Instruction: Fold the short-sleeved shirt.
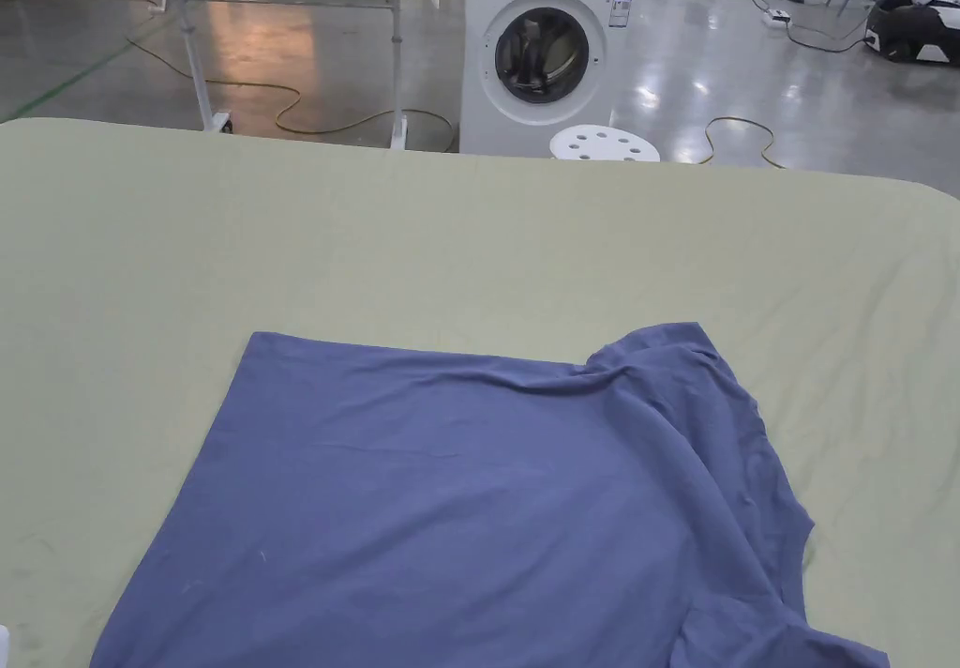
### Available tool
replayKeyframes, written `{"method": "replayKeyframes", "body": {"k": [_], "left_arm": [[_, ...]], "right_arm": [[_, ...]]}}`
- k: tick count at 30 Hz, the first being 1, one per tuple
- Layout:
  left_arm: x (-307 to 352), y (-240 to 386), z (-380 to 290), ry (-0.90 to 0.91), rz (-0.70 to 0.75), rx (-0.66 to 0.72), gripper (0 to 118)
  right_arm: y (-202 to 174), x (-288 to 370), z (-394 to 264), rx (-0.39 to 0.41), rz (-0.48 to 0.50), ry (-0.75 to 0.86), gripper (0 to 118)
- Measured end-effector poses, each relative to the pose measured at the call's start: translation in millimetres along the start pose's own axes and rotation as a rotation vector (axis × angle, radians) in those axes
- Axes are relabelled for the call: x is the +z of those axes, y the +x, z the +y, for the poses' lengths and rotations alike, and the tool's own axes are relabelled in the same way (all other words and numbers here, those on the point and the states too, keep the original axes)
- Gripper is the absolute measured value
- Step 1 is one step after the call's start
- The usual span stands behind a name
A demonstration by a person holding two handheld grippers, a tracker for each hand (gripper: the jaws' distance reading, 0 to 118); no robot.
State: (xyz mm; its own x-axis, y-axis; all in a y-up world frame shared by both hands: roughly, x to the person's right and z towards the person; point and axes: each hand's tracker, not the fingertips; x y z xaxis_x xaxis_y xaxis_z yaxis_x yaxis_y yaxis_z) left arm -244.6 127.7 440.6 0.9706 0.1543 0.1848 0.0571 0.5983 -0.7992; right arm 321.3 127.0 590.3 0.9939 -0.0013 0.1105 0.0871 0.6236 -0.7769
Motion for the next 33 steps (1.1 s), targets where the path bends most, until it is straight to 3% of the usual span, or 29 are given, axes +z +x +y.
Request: {"method": "replayKeyframes", "body": {"k": [12, 23, 33], "left_arm": [[8, 8, 60, 0.191, -0.034, 0.022, 2], [-60, 15, 154, 0.205, 0.007, 0.012, 2], [-134, 7, 175, 0.081, 0.037, 0.013, 5]], "right_arm": [[7, 22, 92, -0.004, 0.011, 0.138, 8], [13, -70, 180, -0.009, -0.019, 0.080, 8], [12, -136, 191, -0.011, -0.062, 0.018, 10]]}}
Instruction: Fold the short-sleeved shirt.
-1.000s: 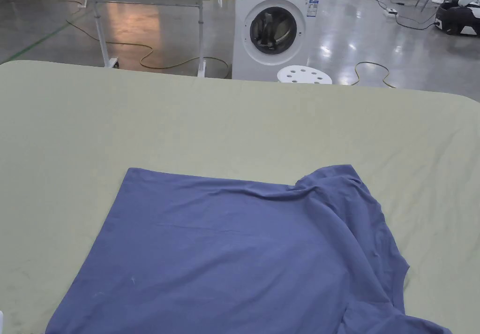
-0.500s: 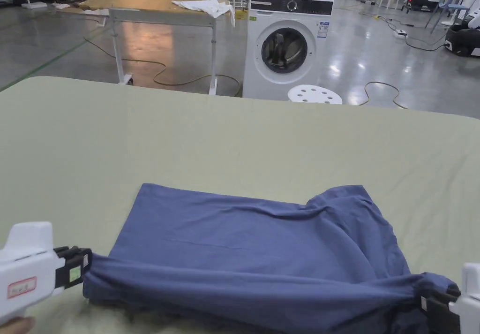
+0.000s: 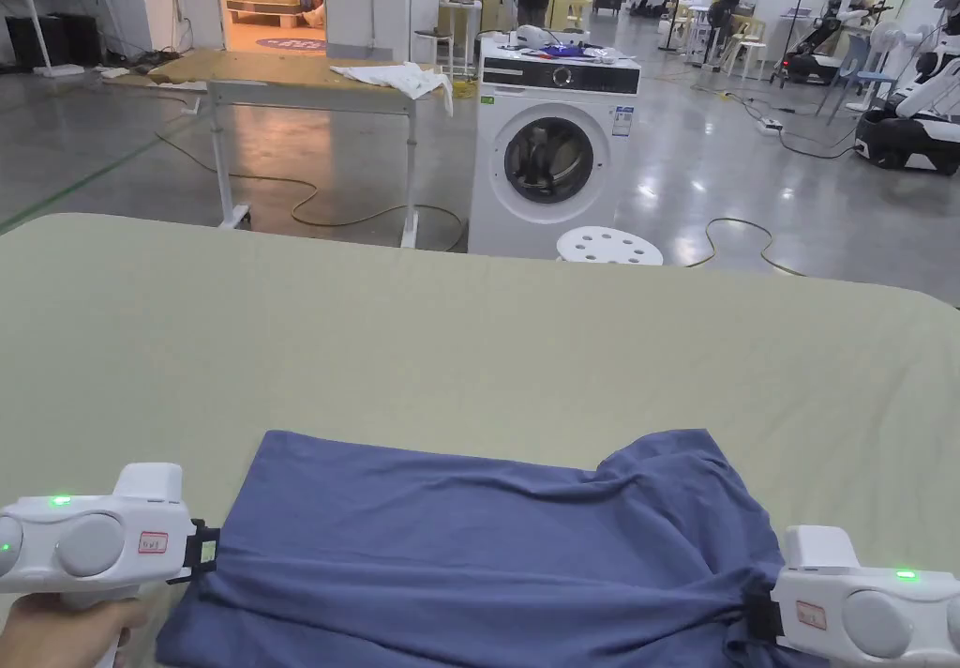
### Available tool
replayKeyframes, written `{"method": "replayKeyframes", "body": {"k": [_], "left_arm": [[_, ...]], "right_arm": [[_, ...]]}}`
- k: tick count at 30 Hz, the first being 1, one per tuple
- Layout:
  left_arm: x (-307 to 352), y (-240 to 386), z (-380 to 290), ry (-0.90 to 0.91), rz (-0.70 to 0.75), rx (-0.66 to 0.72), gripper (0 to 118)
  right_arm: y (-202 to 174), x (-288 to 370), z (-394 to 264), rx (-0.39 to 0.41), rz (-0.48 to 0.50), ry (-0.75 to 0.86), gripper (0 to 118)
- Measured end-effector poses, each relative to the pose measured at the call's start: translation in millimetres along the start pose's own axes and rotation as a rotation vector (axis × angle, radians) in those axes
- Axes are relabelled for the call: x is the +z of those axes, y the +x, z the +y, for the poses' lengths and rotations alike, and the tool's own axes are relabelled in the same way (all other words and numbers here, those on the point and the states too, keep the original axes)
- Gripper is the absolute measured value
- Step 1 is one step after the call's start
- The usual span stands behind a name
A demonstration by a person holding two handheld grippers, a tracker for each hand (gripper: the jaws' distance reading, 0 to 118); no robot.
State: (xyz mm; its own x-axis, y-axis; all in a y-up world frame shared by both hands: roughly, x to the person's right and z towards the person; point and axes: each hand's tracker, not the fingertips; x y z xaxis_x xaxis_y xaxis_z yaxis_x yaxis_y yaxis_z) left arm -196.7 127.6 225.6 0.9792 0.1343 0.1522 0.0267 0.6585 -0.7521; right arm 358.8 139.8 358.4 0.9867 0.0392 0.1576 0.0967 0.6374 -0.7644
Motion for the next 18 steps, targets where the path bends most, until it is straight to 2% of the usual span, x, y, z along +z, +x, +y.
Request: {"method": "replayKeyframes", "body": {"k": [2, 3, 4, 5, 6, 7, 8, 12, 16, 17, 18], "left_arm": [[-1, 0, 0, 0.002, 0.006, -0.009, 11], [-3, -3, 0, 0.010, 0.013, -0.006, 17], [-1, -4, 1, 0.025, 0.015, -0.002, 25], [5, -3, 0, 0.052, 0.016, -0.002, 37], [11, -1, 1, 0.092, -0.001, -0.001, 53], [15, -1, 1, 0.126, -0.020, -0.004, 61], [21, 2, 0, 0.168, -0.035, -0.015, 65], [52, 22, -6, 0.335, -0.047, -0.066, 65], [76, 40, -19, 0.493, 0.012, -0.106, 64], [81, 43, -23, 0.523, 0.018, -0.101, 62], [86, 45, -27, 0.547, 0.024, -0.088, 54]], "right_arm": [[-2, 0, -1, 0.000, -0.010, 0.007, 15], [-3, 4, -2, -0.001, -0.029, 0.027, 24], [-3, 9, -1, 0.000, -0.046, 0.045, 33], [-5, 15, 0, -0.008, -0.061, 0.089, 42], [-7, 23, 1, -0.017, -0.063, 0.140, 56], [-9, 30, 2, -0.024, -0.056, 0.187, 64], [-12, 38, 4, -0.032, -0.051, 0.239, 70], [-32, 66, 6, -0.029, -0.059, 0.452, 71], [-56, 88, -2, -0.038, -0.095, 0.631, 70], [-62, 93, -5, -0.044, -0.097, 0.672, 65], [-66, 98, -8, -0.056, -0.092, 0.709, 52]]}}
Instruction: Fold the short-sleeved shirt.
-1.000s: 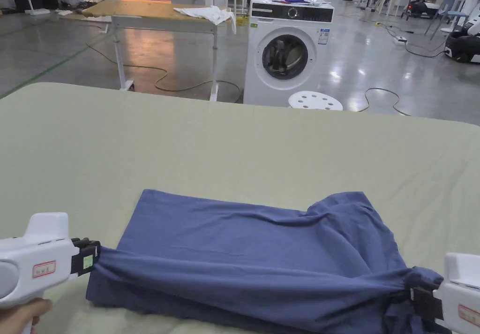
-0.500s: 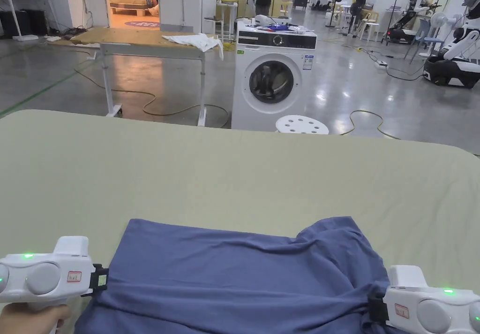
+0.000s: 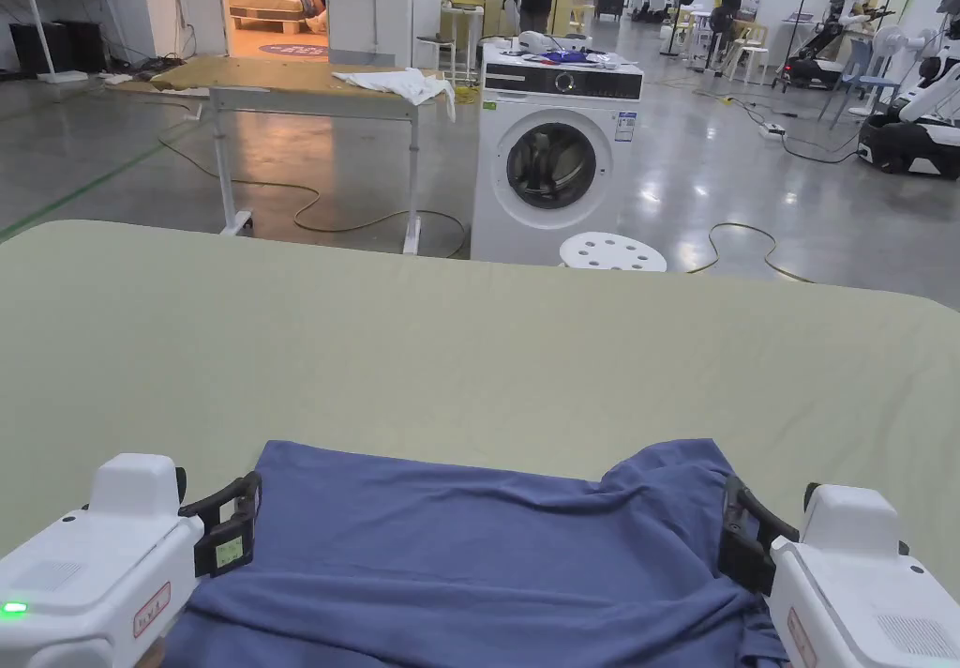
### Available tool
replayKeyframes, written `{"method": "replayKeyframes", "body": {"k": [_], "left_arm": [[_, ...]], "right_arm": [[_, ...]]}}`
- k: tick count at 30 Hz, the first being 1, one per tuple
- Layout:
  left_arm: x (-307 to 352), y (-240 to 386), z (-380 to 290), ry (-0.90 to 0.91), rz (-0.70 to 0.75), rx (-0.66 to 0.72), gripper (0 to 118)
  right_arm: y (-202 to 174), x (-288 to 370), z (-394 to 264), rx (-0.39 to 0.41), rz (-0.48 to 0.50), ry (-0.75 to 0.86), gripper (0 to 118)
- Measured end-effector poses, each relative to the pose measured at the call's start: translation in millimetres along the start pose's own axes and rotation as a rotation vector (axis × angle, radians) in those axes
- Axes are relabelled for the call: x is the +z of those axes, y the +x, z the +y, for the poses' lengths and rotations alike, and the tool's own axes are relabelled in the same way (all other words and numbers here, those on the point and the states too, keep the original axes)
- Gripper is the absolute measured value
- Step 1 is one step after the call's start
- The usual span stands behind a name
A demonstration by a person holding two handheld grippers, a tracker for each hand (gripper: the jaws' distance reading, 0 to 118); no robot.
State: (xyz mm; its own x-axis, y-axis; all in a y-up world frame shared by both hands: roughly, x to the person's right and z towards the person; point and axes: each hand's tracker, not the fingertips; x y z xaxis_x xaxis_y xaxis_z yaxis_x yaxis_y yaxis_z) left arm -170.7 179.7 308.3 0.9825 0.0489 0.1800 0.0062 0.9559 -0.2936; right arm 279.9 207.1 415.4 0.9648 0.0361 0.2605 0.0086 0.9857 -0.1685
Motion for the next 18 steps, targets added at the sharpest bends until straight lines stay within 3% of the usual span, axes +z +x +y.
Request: {"method": "replayKeyframes", "body": {"k": [2, 3, 6, 12, 18], "left_arm": [[13, 5, -1, 0.028, -0.002, 0.012, 28], [19, 7, -2, 0.053, 0.003, 0.012, 11], [35, 12, -4, 0.101, 0.026, -0.043, 0], [47, 3, -7, 0.056, 0.034, -0.044, 0], [11, -33, -30, -0.337, 0.032, 0.015, 0]], "right_arm": [[-7, 11, 0, -0.007, 0.002, 0.057, 16], [-9, 16, 0, -0.005, 0.004, 0.083, 4], [-16, 30, -1, 0.010, 0.011, 0.128, 2], [-22, 42, 5, 0.034, 0.029, 0.155, 1], [-15, 40, -4, 0.025, 0.049, 0.101, 1]]}}
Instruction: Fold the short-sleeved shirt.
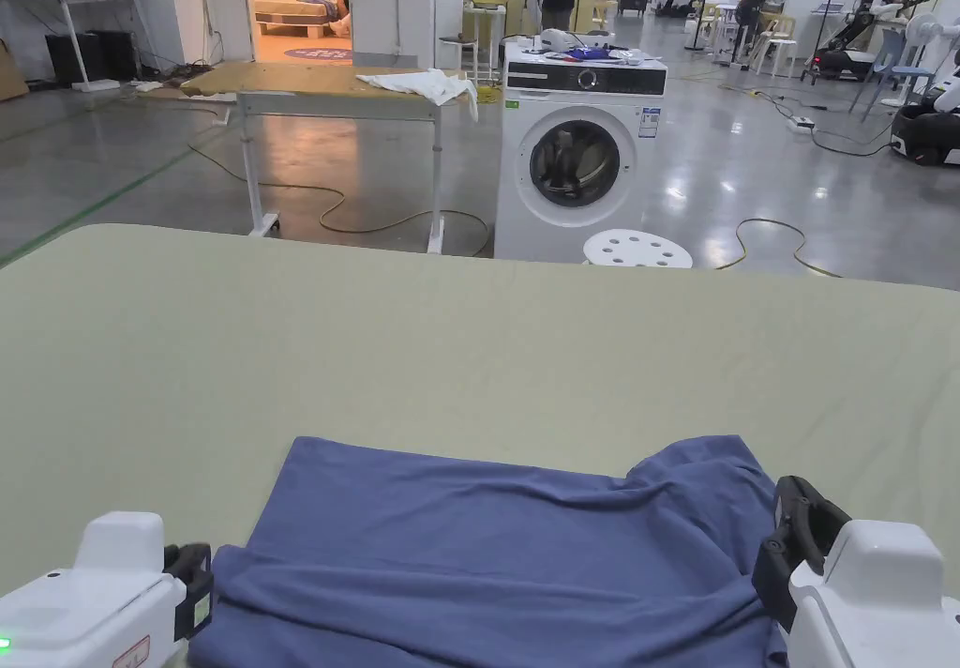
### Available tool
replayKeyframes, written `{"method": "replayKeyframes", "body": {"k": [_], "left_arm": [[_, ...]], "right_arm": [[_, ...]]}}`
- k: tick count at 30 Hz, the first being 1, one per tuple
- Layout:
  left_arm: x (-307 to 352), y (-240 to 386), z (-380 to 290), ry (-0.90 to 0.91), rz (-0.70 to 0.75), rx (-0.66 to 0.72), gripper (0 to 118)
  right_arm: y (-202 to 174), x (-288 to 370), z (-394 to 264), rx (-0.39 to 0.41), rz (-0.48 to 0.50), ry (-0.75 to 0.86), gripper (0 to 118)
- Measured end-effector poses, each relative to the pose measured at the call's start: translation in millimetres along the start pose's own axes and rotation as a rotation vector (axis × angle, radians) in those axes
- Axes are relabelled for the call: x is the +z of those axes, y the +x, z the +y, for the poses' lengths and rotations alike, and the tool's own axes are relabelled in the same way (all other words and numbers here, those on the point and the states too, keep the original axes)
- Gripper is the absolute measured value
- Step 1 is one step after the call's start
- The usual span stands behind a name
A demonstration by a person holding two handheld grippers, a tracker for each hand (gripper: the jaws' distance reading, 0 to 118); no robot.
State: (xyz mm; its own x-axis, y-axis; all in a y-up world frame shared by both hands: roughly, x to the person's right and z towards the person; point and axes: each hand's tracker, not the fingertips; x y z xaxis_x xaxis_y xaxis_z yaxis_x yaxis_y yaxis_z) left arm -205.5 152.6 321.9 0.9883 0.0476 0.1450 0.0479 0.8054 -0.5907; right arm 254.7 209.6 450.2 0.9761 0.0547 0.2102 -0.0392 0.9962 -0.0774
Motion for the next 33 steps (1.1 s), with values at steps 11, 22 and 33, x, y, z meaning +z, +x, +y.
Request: {"method": "replayKeyframes", "body": {"k": [11, 22, 33], "left_arm": [[-69, -14, -16, -0.345, 0.035, 0.008, 75], [-55, 19, -23, -0.318, -0.017, -0.072, 3], [-4, 6, -25, -0.195, -0.064, -0.034, 2]], "right_arm": [[20, 1, -31, -0.006, -0.021, -0.132, 1], [56, -1, -59, -0.027, -0.111, -0.342, 16], [88, -27, -107, -0.042, 0.025, -0.727, 68]]}}
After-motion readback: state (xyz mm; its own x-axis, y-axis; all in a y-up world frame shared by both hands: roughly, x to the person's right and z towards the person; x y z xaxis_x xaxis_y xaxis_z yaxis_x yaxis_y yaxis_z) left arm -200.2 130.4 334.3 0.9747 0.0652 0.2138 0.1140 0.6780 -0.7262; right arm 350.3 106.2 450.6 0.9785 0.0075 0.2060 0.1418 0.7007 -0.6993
